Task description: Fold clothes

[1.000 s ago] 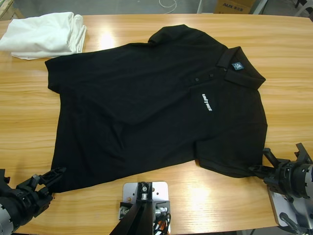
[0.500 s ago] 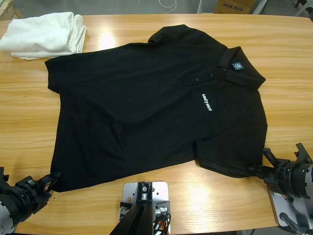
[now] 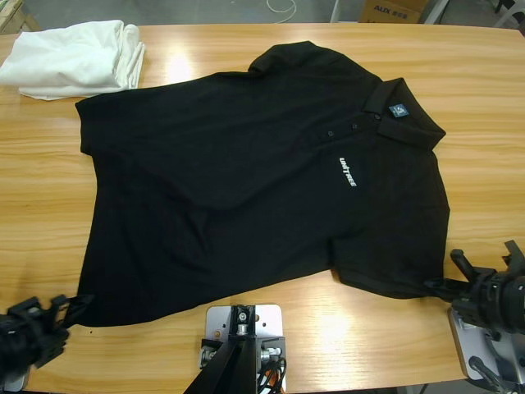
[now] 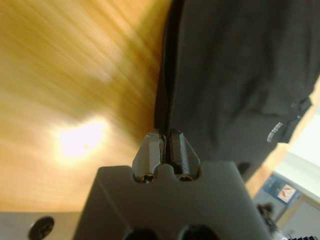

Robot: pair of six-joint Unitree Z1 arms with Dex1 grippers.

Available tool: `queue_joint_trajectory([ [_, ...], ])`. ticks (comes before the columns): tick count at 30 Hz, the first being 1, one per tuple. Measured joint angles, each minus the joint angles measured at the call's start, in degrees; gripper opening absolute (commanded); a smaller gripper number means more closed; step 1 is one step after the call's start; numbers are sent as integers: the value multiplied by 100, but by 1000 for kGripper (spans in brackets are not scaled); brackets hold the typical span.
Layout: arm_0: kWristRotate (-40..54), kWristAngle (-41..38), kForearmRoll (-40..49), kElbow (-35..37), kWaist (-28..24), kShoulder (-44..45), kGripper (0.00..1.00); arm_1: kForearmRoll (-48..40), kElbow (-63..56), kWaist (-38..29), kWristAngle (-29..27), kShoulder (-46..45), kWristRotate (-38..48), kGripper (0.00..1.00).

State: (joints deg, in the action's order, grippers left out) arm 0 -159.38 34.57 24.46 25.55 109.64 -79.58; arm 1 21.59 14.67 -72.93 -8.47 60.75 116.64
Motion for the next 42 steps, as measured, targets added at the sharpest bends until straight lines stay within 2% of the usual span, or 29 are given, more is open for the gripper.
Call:
queue_joint_trajectory([
  [3,5,-75,905,525,0,487,0,370,44,0,0,-186,-4,0],
  [6,6,-192,1445,829,17,741,0,686,246,0,0,-338,-77,0],
  [11,6,-255,1825,1045,37,914,0,1117,714,0,-160,-513,-378,0],
  [14,5,-255,1892,1067,37,966,0,1254,1130,-4,-449,-611,-912,0],
  [21,-2,-255,1921,921,14,998,0,700,1351,-6,-1356,-607,-2206,0],
  [25,-2,-116,1884,660,-336,1017,0,52,1345,200,-1681,-532,-3168,0],
  [28,9,10,1811,543,-532,1024,0,-738,1355,1005,-1430,-300,-4269,0],
  [32,431,61,1748,515,-760,1038,0,-1150,1419,1975,-887,171,-5136,0],
  [36,906,206,1436,513,-1058,1038,0,-1231,1702,2462,-553,571,-5548,0],
  [42,1107,438,457,499,-1681,739,0,-1246,2043,3002,-245,891,-6042,0],
])
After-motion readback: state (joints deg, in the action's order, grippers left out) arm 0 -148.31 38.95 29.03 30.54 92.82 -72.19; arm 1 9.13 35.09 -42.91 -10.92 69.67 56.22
